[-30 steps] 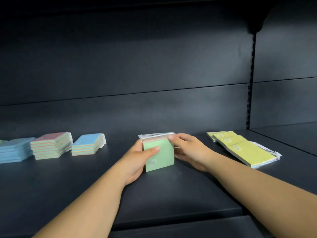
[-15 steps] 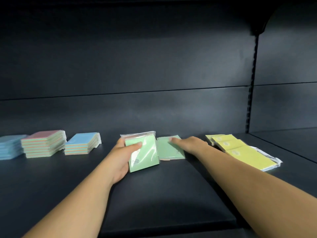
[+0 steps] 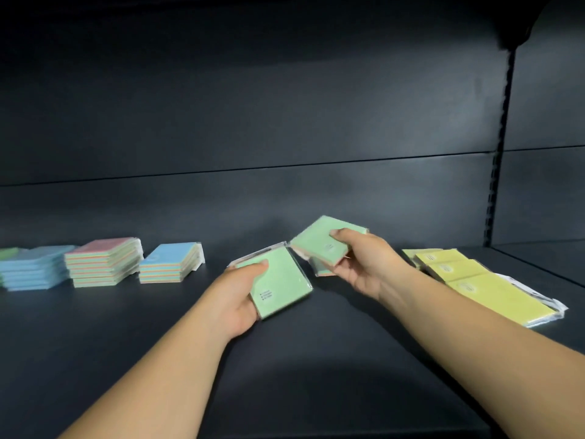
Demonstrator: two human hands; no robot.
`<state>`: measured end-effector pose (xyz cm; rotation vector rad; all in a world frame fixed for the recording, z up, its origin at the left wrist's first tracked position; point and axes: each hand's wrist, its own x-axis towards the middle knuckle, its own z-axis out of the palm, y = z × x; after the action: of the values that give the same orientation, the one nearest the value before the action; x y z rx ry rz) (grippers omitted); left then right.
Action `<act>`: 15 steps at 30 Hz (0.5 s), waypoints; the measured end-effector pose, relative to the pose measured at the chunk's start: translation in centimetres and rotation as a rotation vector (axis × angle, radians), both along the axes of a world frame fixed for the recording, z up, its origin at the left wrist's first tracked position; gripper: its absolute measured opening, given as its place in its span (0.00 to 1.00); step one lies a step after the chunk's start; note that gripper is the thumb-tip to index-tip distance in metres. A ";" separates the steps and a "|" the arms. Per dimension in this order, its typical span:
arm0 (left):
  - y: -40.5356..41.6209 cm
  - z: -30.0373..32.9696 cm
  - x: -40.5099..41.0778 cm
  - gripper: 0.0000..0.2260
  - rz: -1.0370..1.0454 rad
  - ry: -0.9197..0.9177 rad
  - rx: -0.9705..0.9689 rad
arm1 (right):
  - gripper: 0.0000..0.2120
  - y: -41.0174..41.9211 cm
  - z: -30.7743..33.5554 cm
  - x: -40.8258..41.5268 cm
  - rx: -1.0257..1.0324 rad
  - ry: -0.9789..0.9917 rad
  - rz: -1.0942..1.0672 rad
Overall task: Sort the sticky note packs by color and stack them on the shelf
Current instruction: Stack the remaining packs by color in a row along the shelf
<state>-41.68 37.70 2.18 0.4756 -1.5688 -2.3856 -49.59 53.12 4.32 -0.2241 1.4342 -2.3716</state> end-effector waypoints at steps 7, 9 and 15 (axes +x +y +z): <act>0.7 0.1 0.0 0.14 -0.135 0.017 -0.056 | 0.06 -2.3 -1.4 0.7 0.052 0.234 -0.058; 1.1 0.4 0.1 0.12 -0.202 0.034 -0.024 | 0.08 -2.4 -1.8 0.7 0.213 0.309 -0.149; 1.5 0.4 0.4 0.10 -0.140 0.102 -0.043 | 0.13 -2.2 -1.0 2.0 0.333 0.438 -0.185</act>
<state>-41.31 39.21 2.56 0.2389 -1.6542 -2.4290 -47.59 50.88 3.30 -0.5701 2.1064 -2.2631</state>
